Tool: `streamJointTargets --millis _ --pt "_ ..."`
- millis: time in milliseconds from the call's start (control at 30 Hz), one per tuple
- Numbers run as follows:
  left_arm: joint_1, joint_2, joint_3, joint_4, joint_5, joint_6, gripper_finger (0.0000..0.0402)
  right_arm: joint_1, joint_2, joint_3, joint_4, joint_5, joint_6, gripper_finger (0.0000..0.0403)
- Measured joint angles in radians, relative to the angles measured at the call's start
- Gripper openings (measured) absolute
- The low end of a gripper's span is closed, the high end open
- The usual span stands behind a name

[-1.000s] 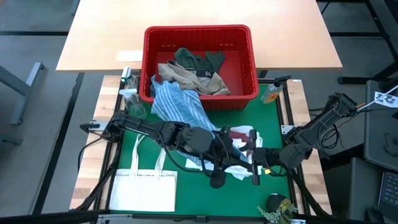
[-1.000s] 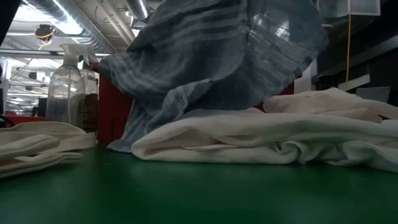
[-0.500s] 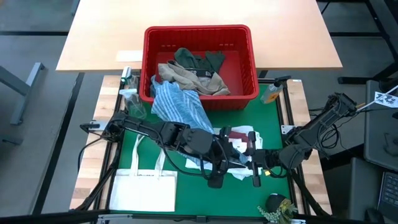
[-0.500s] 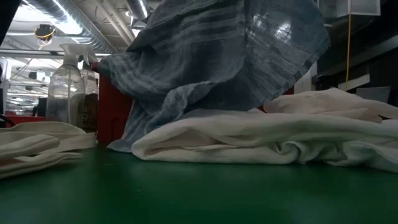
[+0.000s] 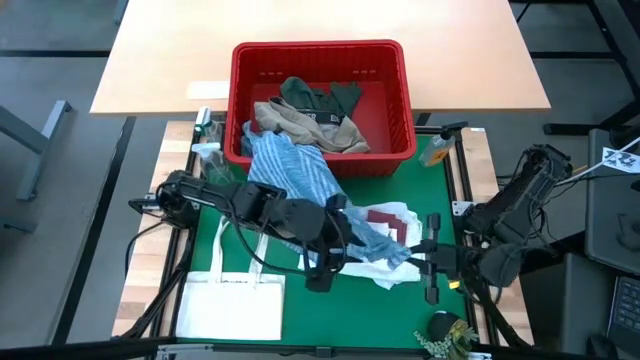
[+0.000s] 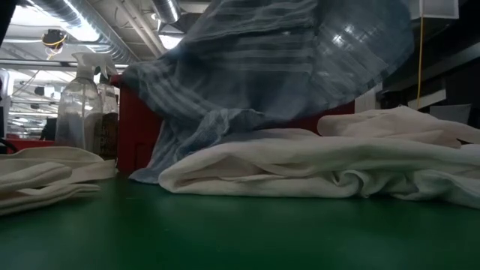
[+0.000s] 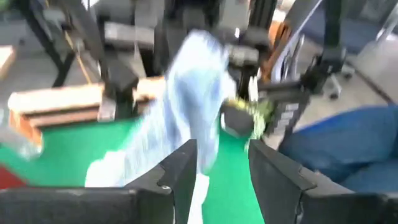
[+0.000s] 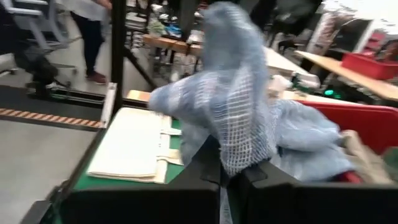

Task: Fold Laundry from Bin
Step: Fold the blue checkered polo shirt

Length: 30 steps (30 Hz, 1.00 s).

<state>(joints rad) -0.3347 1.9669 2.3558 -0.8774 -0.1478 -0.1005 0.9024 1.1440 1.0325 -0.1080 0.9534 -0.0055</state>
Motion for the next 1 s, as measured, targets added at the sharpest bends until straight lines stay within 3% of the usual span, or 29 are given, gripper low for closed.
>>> streamJointTargets --millis 333,767,1000 --pt "-0.008 -0.003 0.000 -0.299 0.000 -0.132 0.0125 0.075 -0.031 0.001 -0.173 0.393 0.000 0.0002" --pt "-0.008 -0.003 0.000 -0.308 -0.001 -0.159 0.0117 0.073 -0.031 0.001 -0.518 0.378 0.000 0.0007" --pt "-0.008 -0.003 0.000 -0.308 -0.001 -0.159 0.0117 0.072 -0.030 0.001 -0.555 0.332 0.000 0.0021"
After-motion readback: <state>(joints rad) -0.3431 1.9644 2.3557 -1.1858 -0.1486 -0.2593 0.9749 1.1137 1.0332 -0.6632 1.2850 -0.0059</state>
